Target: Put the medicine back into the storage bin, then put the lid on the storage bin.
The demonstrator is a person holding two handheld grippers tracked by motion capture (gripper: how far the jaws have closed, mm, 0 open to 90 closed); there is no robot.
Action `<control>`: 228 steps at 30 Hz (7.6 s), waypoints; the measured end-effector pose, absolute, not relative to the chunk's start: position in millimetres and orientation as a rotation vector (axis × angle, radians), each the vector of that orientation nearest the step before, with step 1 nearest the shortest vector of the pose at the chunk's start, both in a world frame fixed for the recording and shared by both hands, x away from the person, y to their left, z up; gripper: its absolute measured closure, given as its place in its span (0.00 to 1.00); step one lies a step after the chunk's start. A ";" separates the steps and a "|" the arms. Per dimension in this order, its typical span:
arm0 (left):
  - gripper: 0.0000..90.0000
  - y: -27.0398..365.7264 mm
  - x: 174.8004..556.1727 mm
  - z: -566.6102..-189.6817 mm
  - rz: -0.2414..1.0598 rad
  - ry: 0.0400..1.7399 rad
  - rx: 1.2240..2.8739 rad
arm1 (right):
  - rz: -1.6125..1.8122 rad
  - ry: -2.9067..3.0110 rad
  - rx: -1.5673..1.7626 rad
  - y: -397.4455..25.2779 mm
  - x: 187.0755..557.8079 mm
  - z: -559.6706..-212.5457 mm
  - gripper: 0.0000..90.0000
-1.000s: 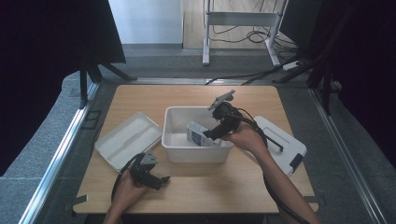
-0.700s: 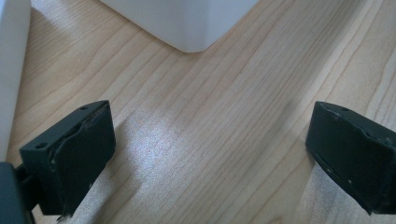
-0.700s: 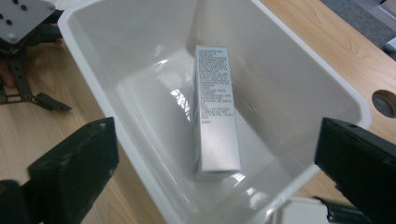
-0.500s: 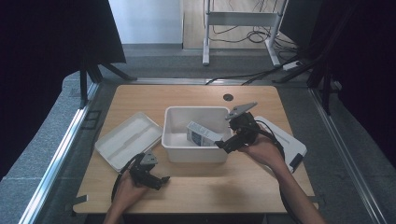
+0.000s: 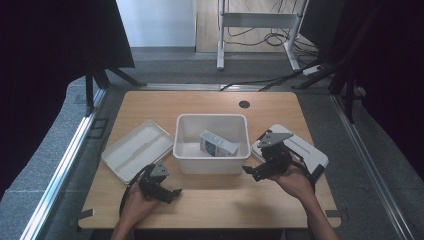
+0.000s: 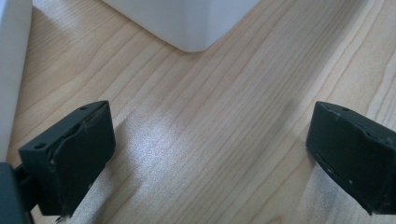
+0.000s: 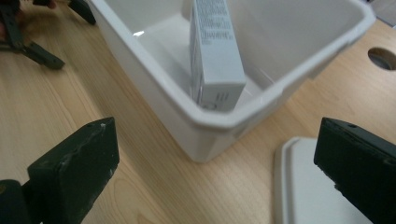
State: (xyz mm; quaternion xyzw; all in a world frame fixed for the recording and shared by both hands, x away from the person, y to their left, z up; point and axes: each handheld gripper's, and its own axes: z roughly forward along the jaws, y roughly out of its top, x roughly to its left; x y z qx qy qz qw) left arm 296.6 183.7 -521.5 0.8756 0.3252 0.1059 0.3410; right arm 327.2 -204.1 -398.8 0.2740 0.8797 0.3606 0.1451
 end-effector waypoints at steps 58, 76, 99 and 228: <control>0.11 275.4 367.2 -447.7 0.373 0.987 2.253 | 1.025 2.524 0.948 -217.6 306.2 -519.4 0.01; 0.73 298.4 406.0 -483.0 0.346 1.061 2.356 | 1.027 2.522 0.952 -217.9 306.2 -519.3 0.01; 0.99 317.3 411.2 -456.5 0.280 0.867 2.470 | 1.026 2.521 0.951 -217.9 306.2 -519.3 0.01; 0.00 152.3 408.5 -361.3 0.335 0.522 2.328 | 1.064 2.588 0.902 -230.4 318.6 -470.9 0.09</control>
